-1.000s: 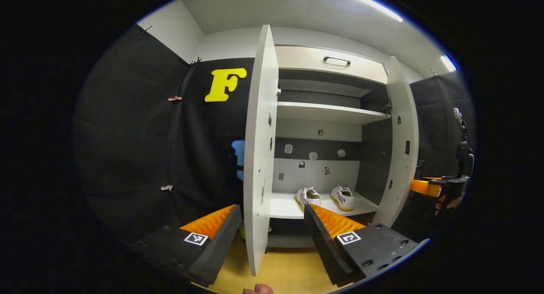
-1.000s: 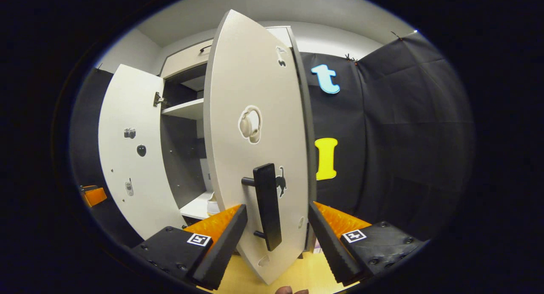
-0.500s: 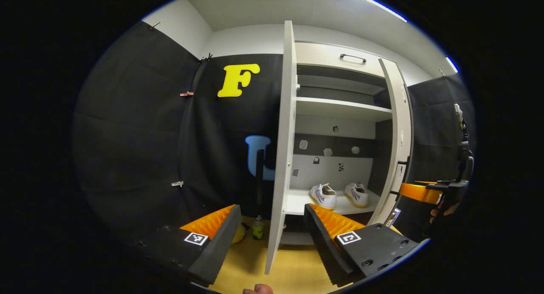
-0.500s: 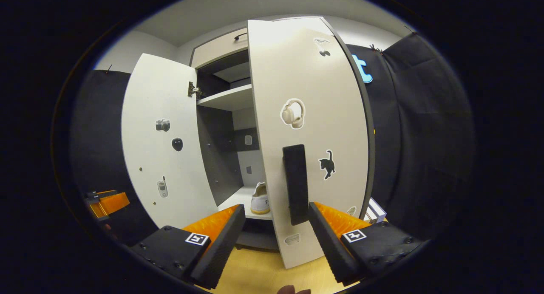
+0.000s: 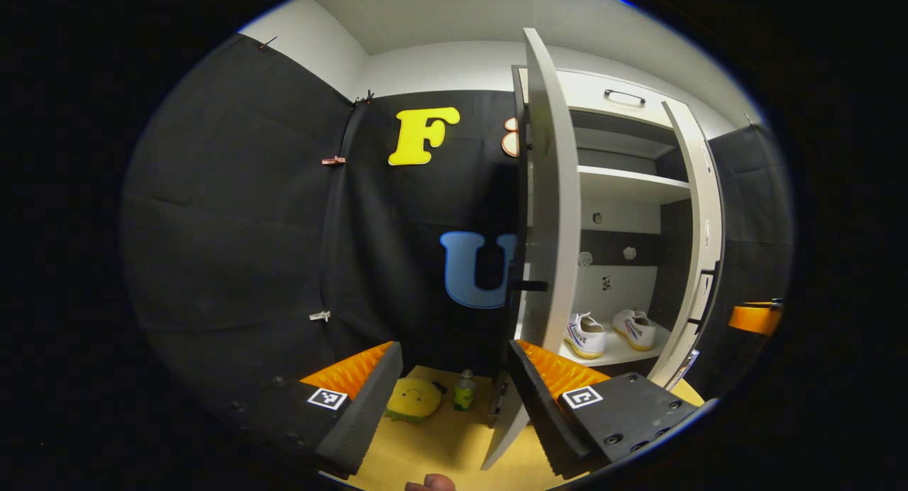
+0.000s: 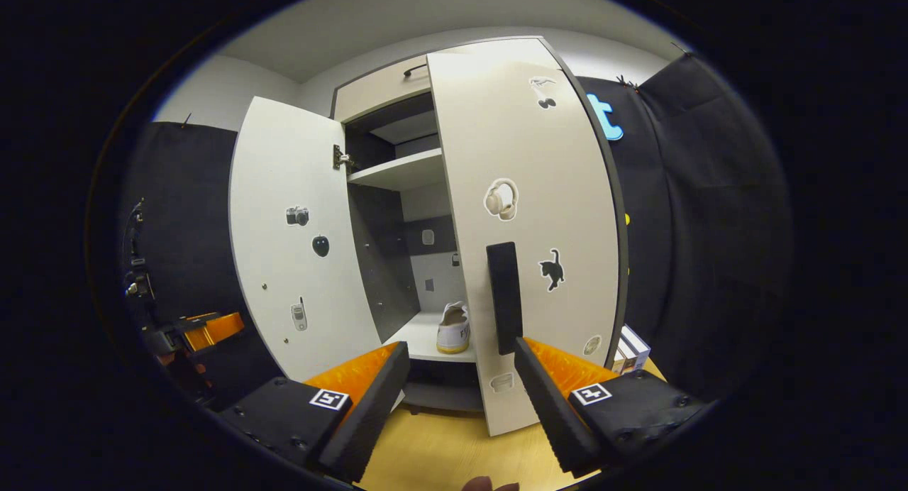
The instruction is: Grab one shoe with the right hand and put it into the shoe cabinet, grab the other shoe with the left hand and put it into the shoe cabinet; then close the right door with the right hand and the left door with the left hand.
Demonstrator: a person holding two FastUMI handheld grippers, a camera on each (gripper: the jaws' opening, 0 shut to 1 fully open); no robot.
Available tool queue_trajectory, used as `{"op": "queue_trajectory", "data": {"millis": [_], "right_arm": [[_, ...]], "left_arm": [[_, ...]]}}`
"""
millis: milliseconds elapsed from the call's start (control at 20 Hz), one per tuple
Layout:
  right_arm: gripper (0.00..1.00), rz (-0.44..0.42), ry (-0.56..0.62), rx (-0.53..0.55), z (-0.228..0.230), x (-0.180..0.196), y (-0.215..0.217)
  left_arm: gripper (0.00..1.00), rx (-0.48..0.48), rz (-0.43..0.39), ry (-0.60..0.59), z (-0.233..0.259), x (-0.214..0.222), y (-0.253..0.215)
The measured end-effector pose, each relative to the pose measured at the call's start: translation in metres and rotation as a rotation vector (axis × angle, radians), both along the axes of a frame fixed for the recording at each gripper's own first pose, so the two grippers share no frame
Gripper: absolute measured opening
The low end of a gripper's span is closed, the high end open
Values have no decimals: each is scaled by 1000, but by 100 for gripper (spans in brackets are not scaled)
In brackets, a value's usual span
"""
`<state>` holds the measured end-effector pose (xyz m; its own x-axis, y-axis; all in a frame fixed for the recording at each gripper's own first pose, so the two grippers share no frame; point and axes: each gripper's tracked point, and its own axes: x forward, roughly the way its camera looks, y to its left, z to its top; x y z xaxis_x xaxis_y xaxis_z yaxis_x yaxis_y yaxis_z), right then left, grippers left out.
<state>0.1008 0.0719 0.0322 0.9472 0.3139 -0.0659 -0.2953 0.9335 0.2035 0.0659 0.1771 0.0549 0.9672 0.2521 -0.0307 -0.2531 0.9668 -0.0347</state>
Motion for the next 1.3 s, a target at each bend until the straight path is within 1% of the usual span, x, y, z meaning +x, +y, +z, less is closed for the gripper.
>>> {"op": "queue_trajectory", "data": {"millis": [300,450,650,800,950,1100,1300], "right_arm": [[98,-68,-19,-14,5,-17,-30],[98,-105,-20,-10,7,-21,-47],[98,-139,-20,-3,9,-24,-64],[98,-143,-18,2,10,-25,-69],[98,-140,-17,5,10,-26,-72],[98,-138,-19,0,10,-27,-77],[98,-136,-19,1,12,-27,-83]], "left_arm": [[94,44,19,-4,-1,34,19],[93,86,38,1,-1,48,28],[94,48,0,-1,-4,50,20],[93,63,16,10,-3,48,17],[93,33,3,8,-6,47,0],[92,47,-23,7,-5,47,-18],[93,38,-63,3,-5,49,-49]]}}
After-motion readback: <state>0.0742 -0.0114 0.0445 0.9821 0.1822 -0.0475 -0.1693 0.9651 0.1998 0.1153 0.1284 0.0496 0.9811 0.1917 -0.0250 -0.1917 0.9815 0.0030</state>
